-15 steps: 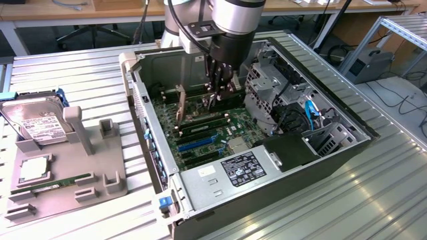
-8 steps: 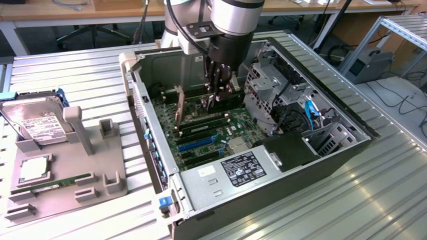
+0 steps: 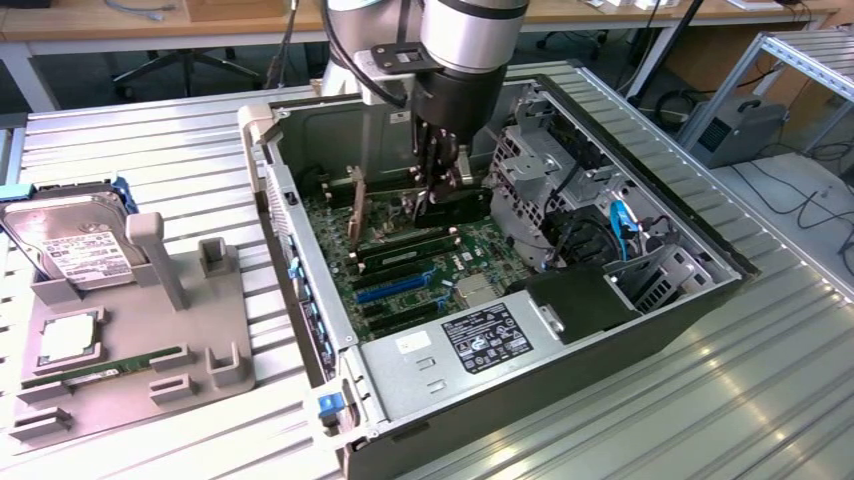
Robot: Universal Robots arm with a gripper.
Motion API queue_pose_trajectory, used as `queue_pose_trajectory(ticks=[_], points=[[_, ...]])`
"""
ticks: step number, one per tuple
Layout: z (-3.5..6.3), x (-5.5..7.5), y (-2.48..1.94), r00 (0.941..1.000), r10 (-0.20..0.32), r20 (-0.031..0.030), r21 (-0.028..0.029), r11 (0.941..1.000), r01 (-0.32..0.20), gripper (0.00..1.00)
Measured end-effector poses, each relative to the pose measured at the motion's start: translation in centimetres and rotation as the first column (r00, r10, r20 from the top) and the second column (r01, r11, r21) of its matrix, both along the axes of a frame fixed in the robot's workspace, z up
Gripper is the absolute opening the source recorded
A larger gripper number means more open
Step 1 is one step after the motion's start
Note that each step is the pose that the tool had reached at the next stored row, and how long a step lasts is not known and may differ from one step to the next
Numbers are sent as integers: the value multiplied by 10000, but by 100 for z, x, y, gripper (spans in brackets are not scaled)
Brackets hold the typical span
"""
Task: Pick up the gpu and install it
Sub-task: 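Insert the gpu into the slot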
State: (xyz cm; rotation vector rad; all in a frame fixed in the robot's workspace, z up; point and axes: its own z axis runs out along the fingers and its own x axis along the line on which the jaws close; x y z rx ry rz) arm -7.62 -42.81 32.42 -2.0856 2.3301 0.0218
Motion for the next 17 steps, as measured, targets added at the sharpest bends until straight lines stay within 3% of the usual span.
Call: queue_pose_trajectory(ticks=[7,10,17], points=[[-1,-7,-8,9999,136,0,35,9999,-136,27],[-1,-11,-19,9999,160,3,193,9997,-160,27],[-1,-15,-30,9974,724,3,199,9972,-724,27]])
